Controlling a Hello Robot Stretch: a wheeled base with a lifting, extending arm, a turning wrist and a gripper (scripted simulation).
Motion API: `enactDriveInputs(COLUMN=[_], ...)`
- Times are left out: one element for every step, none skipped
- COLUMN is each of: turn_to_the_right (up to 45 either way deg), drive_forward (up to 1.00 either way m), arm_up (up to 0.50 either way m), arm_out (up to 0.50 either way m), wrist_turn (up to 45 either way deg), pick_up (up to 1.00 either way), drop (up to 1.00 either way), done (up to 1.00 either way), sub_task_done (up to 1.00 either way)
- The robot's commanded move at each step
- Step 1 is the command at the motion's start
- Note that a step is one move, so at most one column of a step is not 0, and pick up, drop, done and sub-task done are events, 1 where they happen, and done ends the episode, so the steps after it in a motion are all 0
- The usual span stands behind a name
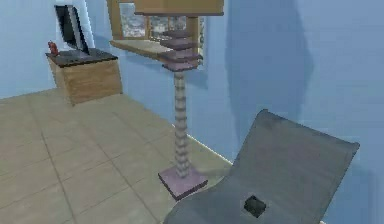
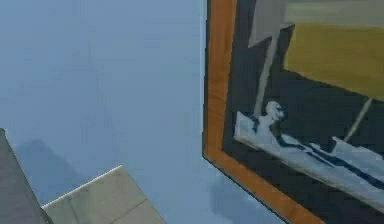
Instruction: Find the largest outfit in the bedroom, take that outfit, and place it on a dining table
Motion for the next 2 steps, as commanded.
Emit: enactDriveInputs(turn_to_the_right=[-45.0,-45.0], drive_forward=[0.0,0.0], arm_up=[0.0,0.0], arm_out=[0.0,0.0], wrist_turn=[0.0,0.0], pick_up=[0.0,0.0], drop=[0.0,0.0], done=[0.0,0.0], sub_task_done=[0.0,0.0])
